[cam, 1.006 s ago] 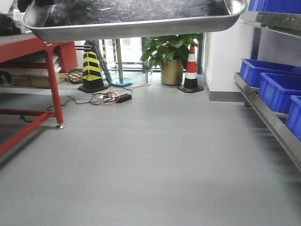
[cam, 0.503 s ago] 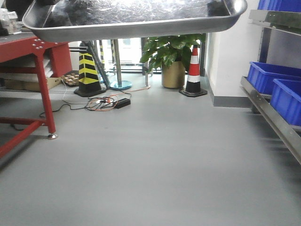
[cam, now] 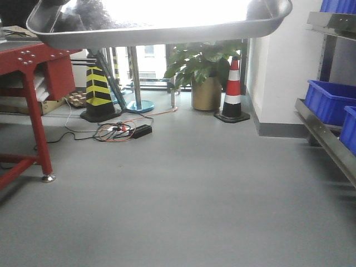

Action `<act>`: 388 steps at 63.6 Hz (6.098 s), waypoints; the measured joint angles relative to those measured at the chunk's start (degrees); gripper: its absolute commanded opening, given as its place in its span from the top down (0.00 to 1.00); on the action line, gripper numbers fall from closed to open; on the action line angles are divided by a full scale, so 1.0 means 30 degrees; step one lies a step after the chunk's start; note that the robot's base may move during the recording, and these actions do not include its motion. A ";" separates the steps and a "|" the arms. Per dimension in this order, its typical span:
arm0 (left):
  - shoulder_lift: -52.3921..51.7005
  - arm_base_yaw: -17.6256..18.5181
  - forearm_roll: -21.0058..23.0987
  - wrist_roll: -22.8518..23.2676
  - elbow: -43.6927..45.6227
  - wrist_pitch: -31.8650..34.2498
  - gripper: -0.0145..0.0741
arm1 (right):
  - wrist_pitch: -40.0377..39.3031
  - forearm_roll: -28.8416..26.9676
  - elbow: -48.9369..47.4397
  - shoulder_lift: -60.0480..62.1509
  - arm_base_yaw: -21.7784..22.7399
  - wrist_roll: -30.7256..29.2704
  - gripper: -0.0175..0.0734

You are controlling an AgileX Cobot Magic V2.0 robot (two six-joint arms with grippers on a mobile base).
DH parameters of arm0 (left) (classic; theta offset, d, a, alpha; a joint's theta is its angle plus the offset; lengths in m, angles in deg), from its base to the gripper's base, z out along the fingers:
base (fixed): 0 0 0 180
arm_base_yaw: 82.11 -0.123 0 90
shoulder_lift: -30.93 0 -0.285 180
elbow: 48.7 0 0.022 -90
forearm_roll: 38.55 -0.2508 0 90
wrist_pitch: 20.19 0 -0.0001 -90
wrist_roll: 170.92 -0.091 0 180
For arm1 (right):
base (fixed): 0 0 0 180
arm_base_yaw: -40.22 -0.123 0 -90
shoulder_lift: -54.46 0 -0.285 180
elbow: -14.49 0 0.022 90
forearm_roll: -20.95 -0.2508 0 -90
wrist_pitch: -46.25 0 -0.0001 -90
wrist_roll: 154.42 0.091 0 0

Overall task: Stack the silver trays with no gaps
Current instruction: 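Turn the base past the plant toward the other shelf rack, then position the held tray above the larger tray on the shelf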

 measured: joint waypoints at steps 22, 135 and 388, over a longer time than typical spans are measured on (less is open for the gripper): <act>0.0000 0.0000 0.0000 0.0000 0.0000 0.0000 0.89 | 0.0000 0.0000 0.0000 0.0000 0.0000 0.0000 0.75; 0.0042 0.0000 -0.0043 0.0000 0.0000 0.0038 0.89 | 0.0000 -0.0042 0.0000 0.0000 0.0000 0.0000 0.75; 0.0042 0.0000 -0.0072 0.0000 0.0000 0.0038 0.89 | 0.0000 -0.0042 0.0000 0.0000 0.0000 0.0000 0.75</act>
